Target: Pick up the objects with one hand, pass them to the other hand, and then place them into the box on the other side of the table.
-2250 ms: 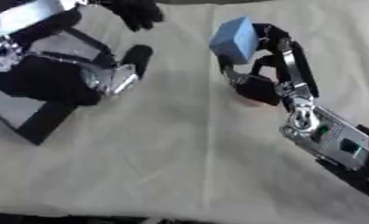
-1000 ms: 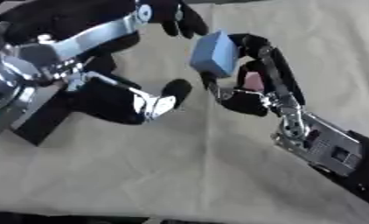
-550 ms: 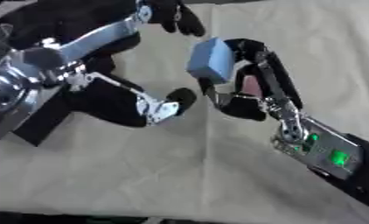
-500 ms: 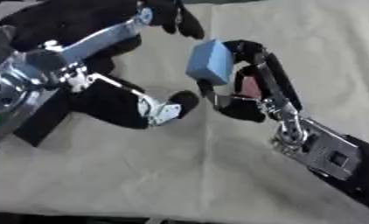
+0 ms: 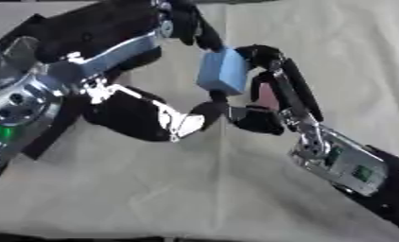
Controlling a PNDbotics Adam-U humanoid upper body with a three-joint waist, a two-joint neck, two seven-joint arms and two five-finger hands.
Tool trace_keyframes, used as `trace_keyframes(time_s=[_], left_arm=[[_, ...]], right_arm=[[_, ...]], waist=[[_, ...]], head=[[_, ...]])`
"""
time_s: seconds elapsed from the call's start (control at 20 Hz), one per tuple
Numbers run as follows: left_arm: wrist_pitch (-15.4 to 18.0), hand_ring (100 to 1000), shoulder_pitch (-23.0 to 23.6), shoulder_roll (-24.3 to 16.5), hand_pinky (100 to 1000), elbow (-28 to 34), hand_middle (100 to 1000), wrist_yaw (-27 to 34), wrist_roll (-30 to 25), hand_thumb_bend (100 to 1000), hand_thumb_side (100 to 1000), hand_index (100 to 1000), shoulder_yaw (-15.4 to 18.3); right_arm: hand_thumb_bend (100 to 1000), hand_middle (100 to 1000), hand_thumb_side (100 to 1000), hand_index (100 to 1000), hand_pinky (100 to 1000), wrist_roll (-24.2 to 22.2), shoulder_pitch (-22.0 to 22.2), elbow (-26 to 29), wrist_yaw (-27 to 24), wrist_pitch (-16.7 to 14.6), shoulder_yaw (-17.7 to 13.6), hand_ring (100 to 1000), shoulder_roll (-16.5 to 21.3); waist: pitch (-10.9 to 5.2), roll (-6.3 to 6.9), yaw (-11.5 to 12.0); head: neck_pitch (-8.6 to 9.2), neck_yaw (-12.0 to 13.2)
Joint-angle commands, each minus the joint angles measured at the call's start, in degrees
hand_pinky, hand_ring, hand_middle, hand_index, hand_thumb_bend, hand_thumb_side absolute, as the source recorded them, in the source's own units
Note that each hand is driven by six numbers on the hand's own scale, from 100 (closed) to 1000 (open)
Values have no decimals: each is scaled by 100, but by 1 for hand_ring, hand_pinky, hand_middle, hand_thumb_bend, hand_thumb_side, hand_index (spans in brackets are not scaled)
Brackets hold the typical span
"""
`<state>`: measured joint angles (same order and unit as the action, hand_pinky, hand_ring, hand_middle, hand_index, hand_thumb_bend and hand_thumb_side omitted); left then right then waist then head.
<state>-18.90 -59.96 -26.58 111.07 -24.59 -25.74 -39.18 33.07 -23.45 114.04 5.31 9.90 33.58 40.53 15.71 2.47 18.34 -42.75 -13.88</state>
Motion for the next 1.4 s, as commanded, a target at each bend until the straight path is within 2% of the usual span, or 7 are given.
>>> trace_keyframes(time_s=[0.05, 0.3, 1.0, 1.4], left_arm=[[10, 773, -56, -7, 880, -56, 726, -85, 94, 326, 432, 835, 32], [67, 777, -35, 35, 877, -151, 736, -217, 160, 366, 378, 855, 13], [234, 784, 9, 166, 880, -353, 743, -454, 91, 415, 440, 849, -45], [288, 784, 18, 312, 875, -527, 742, -640, 178, 398, 402, 840, -68]], right_arm=[[243, 551, 100, 445, 231, -75, -72, 55, 135, -55, -14, 585, 23], [248, 550, 100, 447, 231, -194, -65, 55, 313, -142, 20, 591, 12], [258, 549, 100, 451, 234, -363, -70, 55, 673, -336, 58, 594, -15], [259, 548, 100, 452, 235, -421, -76, 55, 842, -412, 79, 594, -28]], waist=[[-9, 41, -15], [-6, 40, -37], [5, 25, -47], [11, 17, -54]], head=[[20, 0], [58, 34], [81, 103], [77, 144]])
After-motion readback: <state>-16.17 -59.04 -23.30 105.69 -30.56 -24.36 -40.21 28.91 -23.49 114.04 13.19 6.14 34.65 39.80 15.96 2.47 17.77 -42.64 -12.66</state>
